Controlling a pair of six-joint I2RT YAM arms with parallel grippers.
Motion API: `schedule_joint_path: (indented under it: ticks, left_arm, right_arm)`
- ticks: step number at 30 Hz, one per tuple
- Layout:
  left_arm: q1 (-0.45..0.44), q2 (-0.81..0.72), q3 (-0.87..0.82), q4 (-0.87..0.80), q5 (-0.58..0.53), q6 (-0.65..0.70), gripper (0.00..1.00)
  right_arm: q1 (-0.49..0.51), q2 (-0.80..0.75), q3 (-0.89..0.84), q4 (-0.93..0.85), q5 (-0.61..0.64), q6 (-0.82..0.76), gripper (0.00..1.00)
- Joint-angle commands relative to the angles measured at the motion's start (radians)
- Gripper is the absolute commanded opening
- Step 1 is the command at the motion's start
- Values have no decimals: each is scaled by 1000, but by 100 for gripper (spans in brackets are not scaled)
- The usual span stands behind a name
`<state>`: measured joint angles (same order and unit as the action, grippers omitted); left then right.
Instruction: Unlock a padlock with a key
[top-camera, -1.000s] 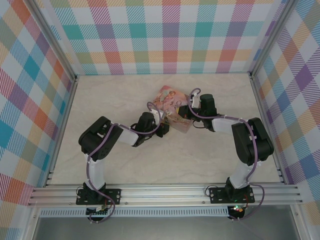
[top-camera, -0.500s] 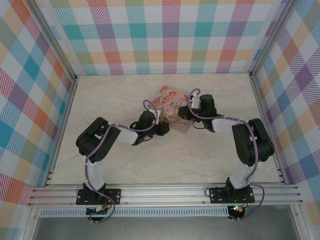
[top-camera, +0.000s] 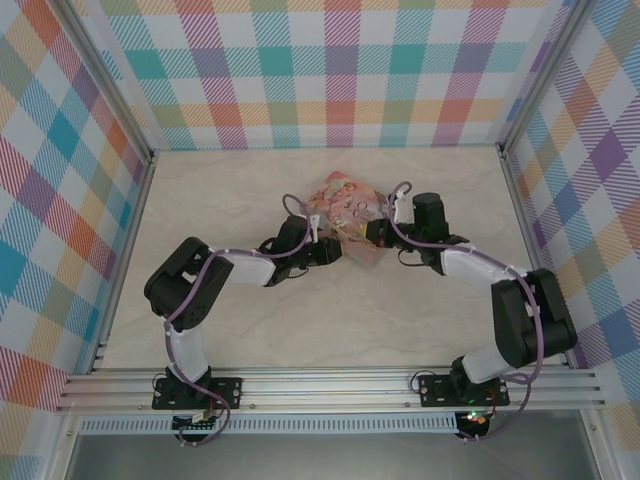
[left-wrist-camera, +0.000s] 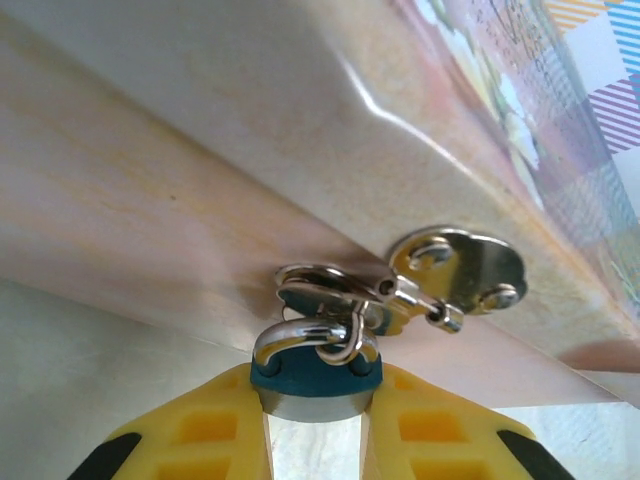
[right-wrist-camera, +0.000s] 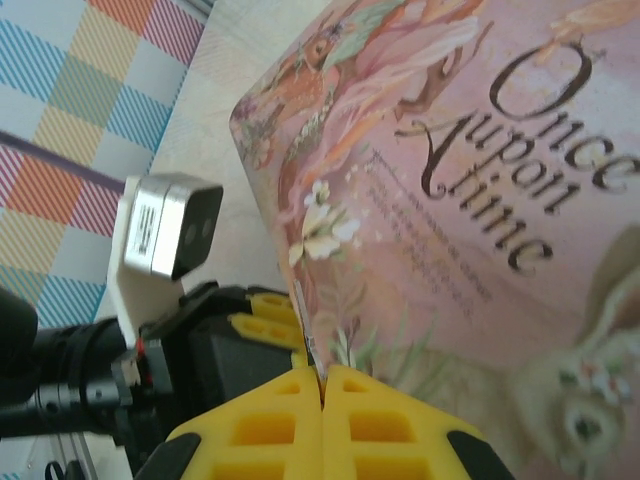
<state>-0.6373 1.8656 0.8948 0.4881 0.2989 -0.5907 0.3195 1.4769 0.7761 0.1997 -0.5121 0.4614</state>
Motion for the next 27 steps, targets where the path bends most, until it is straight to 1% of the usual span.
schedule_joint_path:
  ticks: [1, 6, 9, 15, 20, 23, 27]
  left_arm:
    - [-7, -65, 34, 18, 31, -59, 13]
    - [-7, -95, 62, -39, 47, -114, 12]
    - [-7, -106, 80, -58, 70, -143, 13]
    - [-7, -126, 83, -74, 106, -173, 13]
    - [-7, -146, 76, -104, 124, -157, 12]
    - [-7, -142, 73, -99, 143, -146, 12]
    - [-7, -134, 52, -53, 163, -120, 11]
  right_arm:
    - [-7, -75, -67, -75, -5, -71, 2]
    - [-5, -180, -189, -57, -1, -100, 2]
    - [0, -205, -237, -41, 0, -121, 2]
    - [23, -159, -252, 1, 29, -141, 2]
    - [22, -113, -205, 36, 9, -149, 2]
    - [23, -90, -179, 28, 13, -170, 2]
    - [23, -72, -174, 20, 45, -197, 2]
